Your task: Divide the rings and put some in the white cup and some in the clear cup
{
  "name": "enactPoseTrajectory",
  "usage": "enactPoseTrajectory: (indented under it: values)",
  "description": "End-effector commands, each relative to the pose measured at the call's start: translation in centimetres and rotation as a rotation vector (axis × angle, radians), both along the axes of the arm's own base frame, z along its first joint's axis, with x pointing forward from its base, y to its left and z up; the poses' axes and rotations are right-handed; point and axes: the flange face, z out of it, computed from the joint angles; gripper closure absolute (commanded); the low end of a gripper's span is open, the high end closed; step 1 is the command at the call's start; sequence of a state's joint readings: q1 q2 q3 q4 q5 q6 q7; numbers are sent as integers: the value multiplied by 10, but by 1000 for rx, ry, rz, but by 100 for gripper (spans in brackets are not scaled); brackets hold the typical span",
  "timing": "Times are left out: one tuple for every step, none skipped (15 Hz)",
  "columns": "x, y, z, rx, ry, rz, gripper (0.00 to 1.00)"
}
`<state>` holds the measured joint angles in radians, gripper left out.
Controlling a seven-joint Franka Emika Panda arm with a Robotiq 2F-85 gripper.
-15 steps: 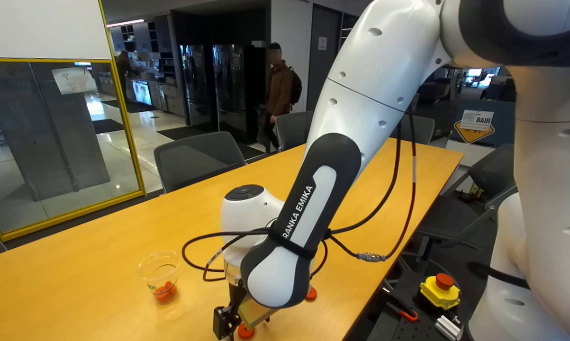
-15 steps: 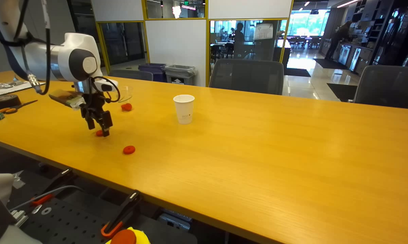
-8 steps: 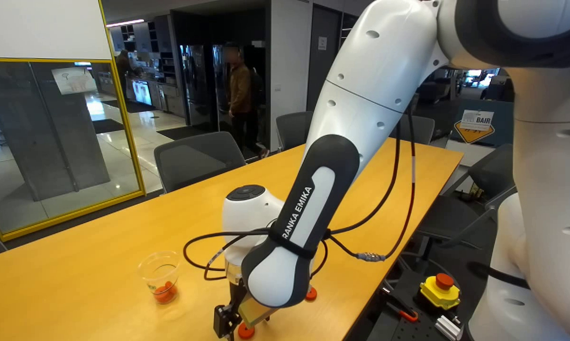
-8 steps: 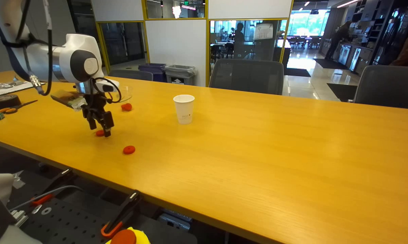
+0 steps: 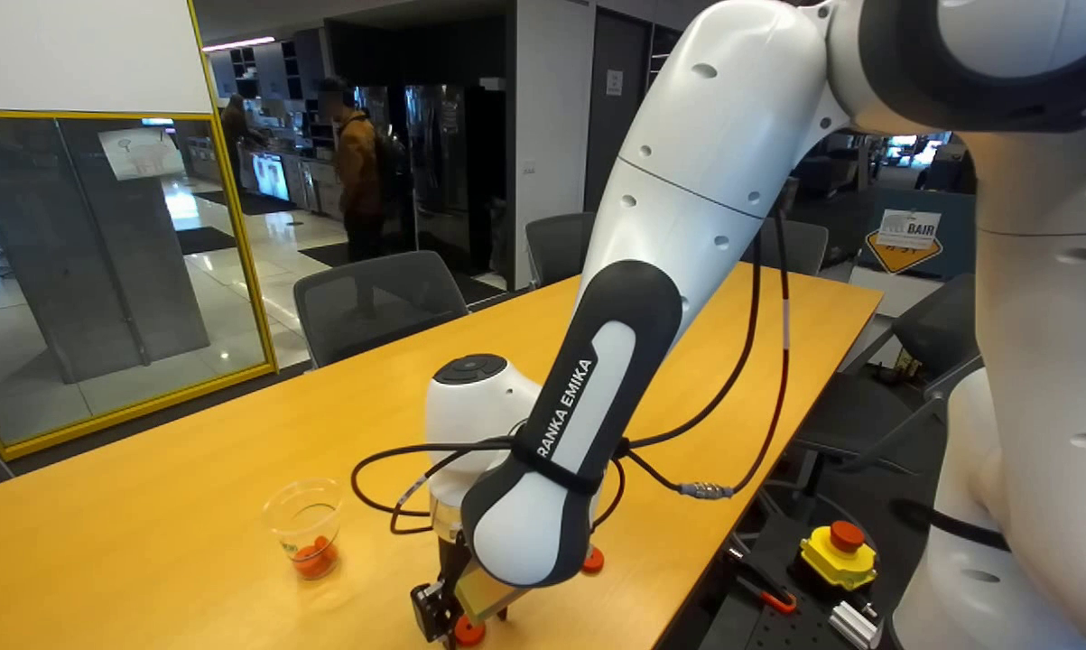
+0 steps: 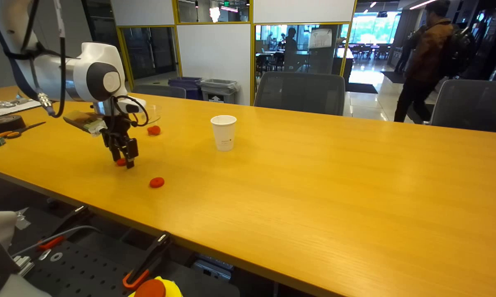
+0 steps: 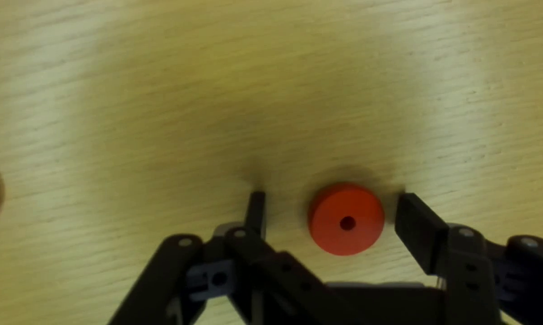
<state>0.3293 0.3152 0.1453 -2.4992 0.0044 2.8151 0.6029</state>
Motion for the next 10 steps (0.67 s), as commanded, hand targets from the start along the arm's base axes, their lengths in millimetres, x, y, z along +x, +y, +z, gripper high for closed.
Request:
enactPoseTrajectory:
  values:
    - [4,1,4,6,-26,9,57]
    - [5,0,4,4,-25,8,66]
    - [6,-1,5,3,-26,7,72]
    - [6,0,7,2,-25,9,78]
    - [7,0,11,1,-27,12,81]
    - [10,0,15,-3,-30,13,82]
    - [13,-1,20,-6,-34,13,83]
    - [20,-2,30,-12,-46,11,83]
    - [26,-3,39,-18,-59,12,83]
    - [36,-4,53,-28,-81,16,83]
